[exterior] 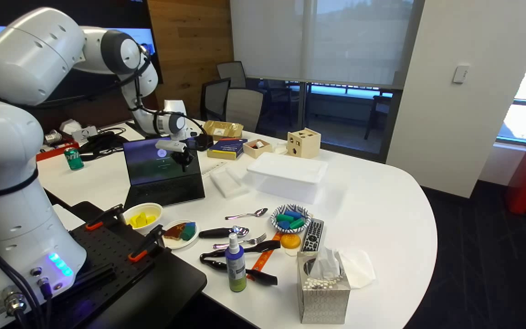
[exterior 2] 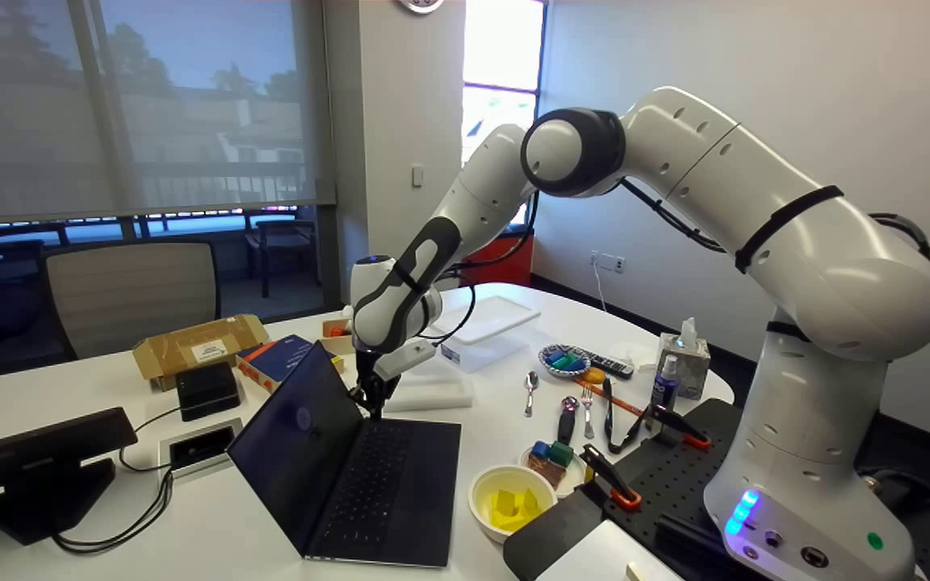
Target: Press a key on the laptop.
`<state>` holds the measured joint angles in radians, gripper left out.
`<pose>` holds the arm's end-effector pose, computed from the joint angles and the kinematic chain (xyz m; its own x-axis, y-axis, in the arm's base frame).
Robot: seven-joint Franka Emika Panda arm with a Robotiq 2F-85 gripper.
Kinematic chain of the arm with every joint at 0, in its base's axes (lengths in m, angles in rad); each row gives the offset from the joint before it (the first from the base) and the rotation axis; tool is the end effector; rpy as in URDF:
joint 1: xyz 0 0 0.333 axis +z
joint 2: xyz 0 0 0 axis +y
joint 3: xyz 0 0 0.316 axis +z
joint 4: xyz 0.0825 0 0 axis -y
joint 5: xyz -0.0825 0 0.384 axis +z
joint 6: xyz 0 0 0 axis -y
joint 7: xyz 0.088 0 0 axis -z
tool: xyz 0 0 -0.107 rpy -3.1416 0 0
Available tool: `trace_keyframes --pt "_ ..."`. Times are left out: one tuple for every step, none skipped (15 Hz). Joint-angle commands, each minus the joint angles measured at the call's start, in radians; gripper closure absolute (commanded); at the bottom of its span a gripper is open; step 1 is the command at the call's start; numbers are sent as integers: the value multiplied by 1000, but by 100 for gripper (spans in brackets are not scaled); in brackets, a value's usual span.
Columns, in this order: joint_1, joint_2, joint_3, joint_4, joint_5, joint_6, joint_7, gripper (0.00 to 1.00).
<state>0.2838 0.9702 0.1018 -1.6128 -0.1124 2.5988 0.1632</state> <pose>0.6238 0.2486 0.0587 0.9628 0.2694 0.0192 0.2699 -0.9625 -0.0273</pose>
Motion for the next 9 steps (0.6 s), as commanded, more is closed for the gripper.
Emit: trace_keyframes --pt "20 -210 -27 -220 10 -13 27 100" --pt "19 -255 -26 -263 10 -13 28 74" --pt "16 -299 -23 -305 9 -10 24 73" --pt "12 -340 -18 -341 12 -12 21 66" --pt "5 -382 -11 -377 15 -12 14 60" --pt "4 -425 -10 -412 16 -17 18 51" --pt "-2 -465 -3 -443 21 -26 11 45" --pt "-1 -505 -4 -474 18 -28 16 36" --pt "2 -541 -7 -500 13 -34 21 29"
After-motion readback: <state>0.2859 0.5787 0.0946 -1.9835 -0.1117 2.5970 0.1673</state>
